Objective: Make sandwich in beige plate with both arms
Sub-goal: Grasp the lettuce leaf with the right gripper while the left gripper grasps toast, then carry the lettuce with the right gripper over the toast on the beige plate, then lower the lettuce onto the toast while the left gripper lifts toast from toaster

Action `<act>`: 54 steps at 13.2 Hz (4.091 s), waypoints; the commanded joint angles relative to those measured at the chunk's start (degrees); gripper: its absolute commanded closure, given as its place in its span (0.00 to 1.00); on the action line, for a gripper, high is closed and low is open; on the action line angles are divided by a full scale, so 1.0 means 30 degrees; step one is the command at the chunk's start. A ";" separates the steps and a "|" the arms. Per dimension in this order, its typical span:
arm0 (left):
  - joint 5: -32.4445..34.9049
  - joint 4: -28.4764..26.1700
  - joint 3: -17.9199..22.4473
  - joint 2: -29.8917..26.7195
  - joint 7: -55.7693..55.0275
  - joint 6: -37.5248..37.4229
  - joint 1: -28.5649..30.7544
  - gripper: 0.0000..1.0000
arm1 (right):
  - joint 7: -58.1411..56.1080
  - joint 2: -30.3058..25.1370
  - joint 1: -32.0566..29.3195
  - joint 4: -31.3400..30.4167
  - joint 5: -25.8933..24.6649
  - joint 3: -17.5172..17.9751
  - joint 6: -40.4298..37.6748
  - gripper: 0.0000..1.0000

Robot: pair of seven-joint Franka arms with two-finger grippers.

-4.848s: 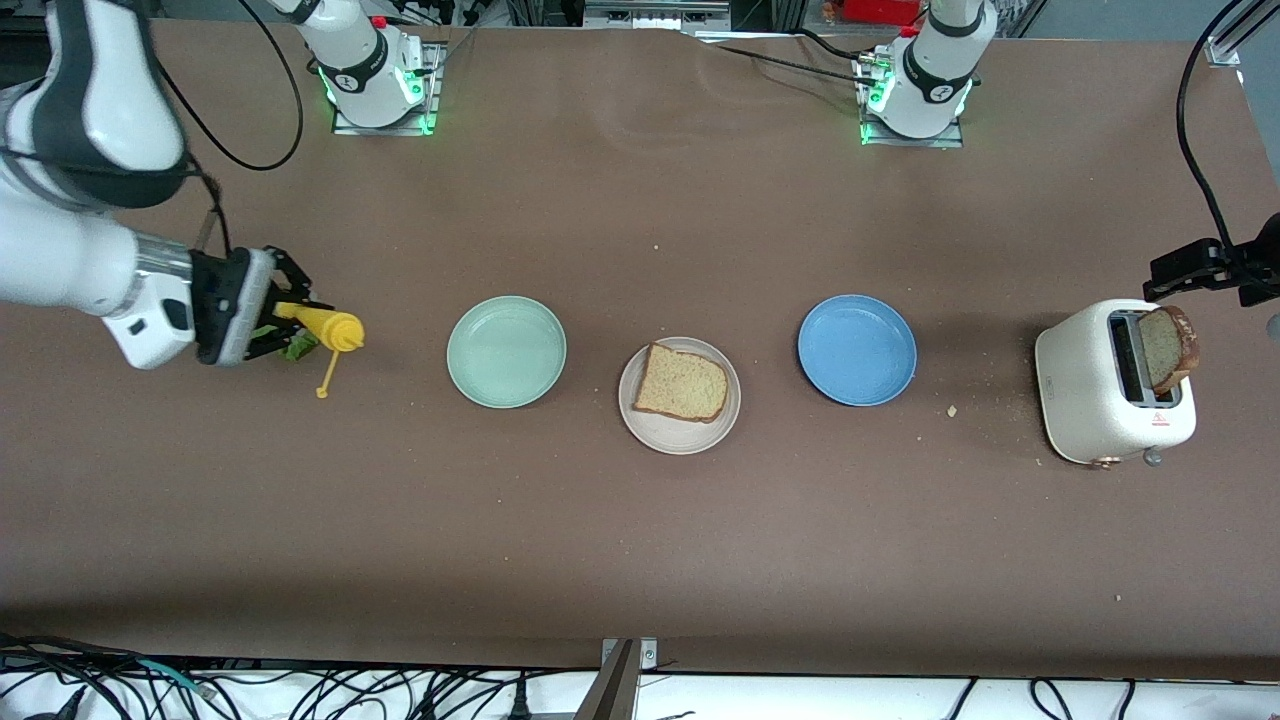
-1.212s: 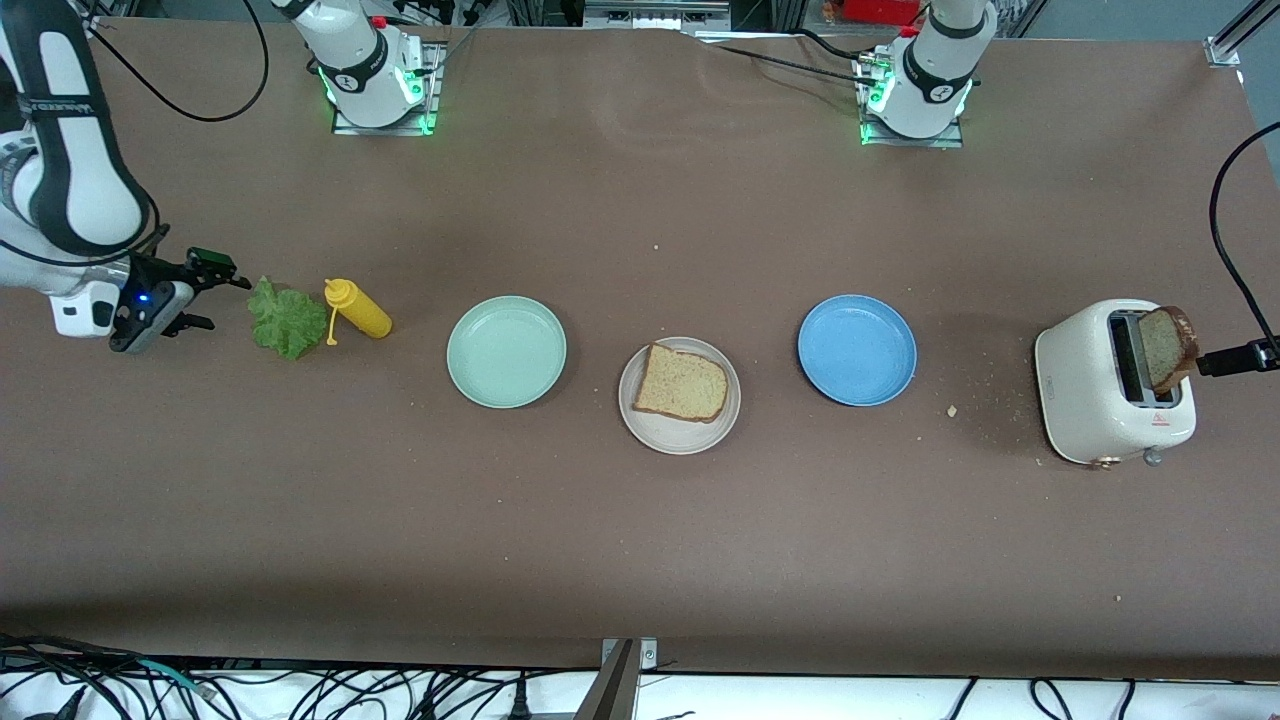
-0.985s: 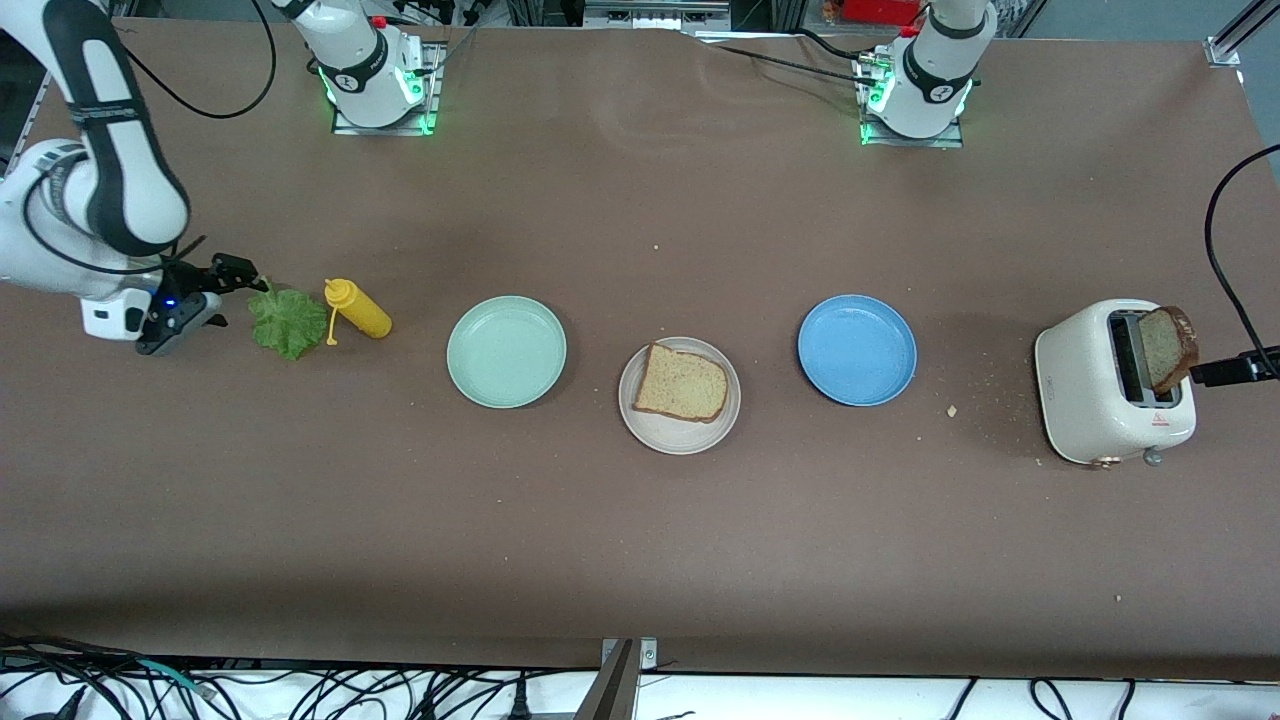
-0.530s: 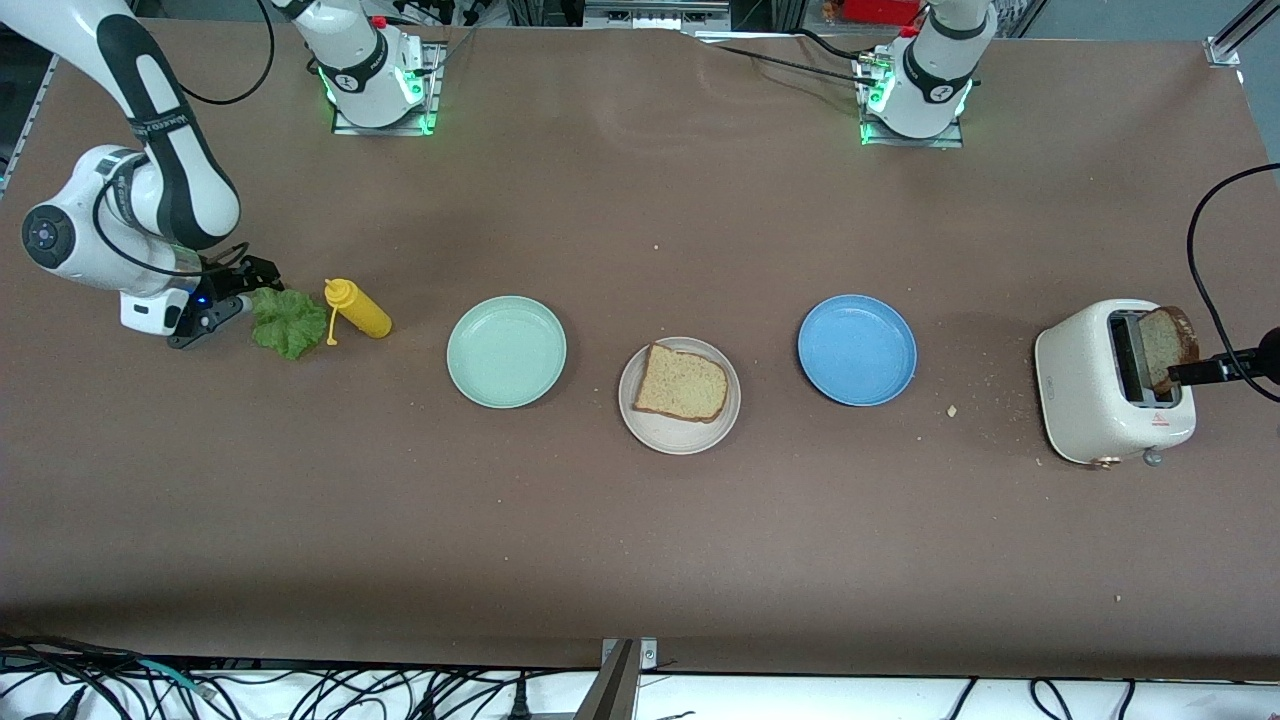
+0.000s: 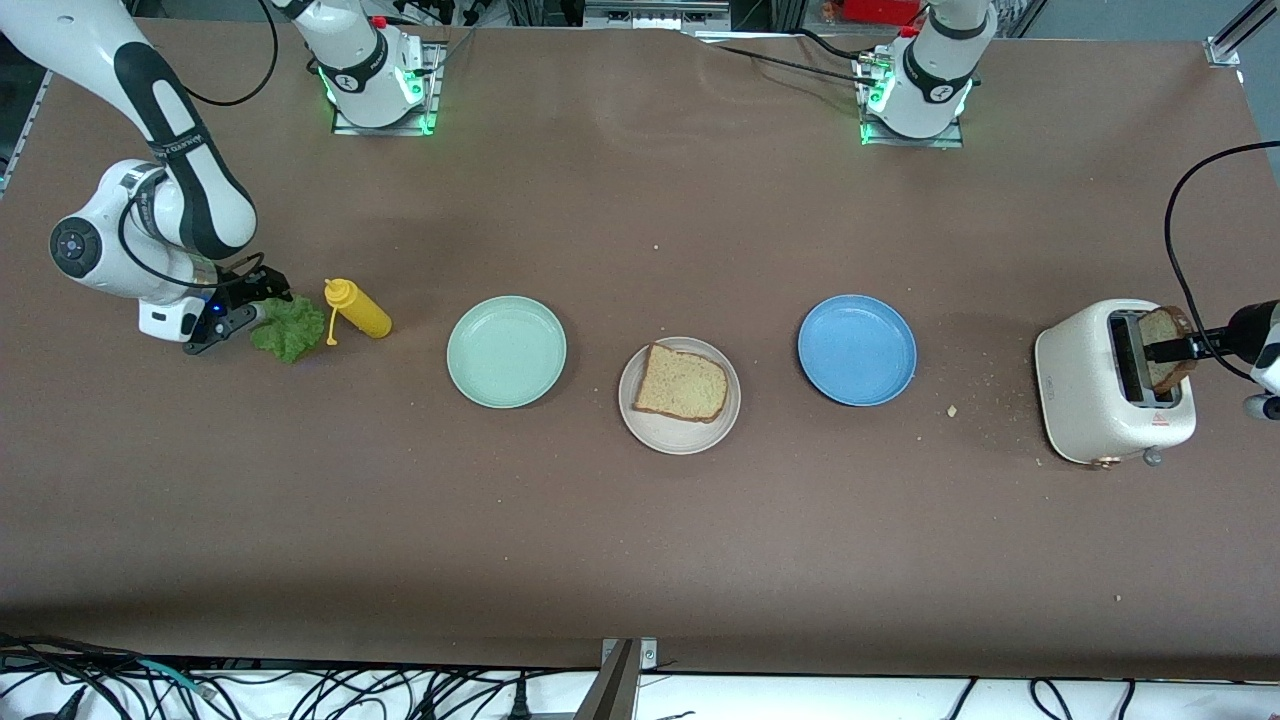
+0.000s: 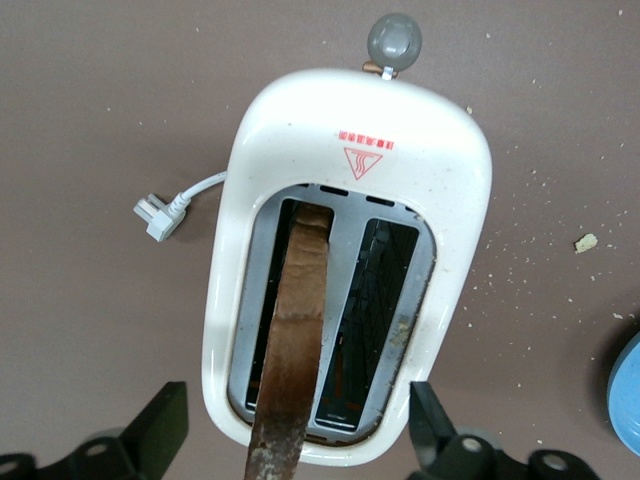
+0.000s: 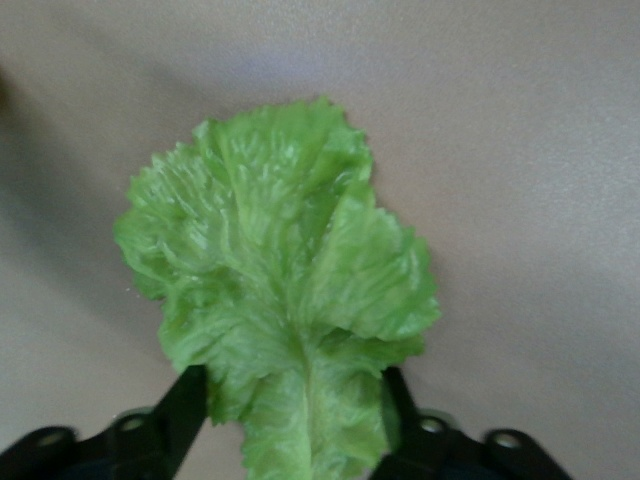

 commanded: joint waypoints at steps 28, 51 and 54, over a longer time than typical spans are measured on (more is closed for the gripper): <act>0.0576 -0.0699 -0.2309 -0.3924 0.0329 -0.1168 0.0012 1.00 | 2.6945 -0.1270 0.2907 1.0567 0.2582 0.9758 -1.0045 1.00; -0.4782 -0.0611 -0.4101 -0.3929 0.0358 -0.4946 -0.1714 1.00 | 5.0727 1.1772 1.1647 1.8214 0.1942 1.1017 0.3383 1.00; -0.5952 -0.0582 -0.4101 -0.2993 0.0416 -0.5621 -0.2591 1.00 | 5.0669 1.1627 1.1559 1.8155 -0.0976 1.0901 0.2277 1.00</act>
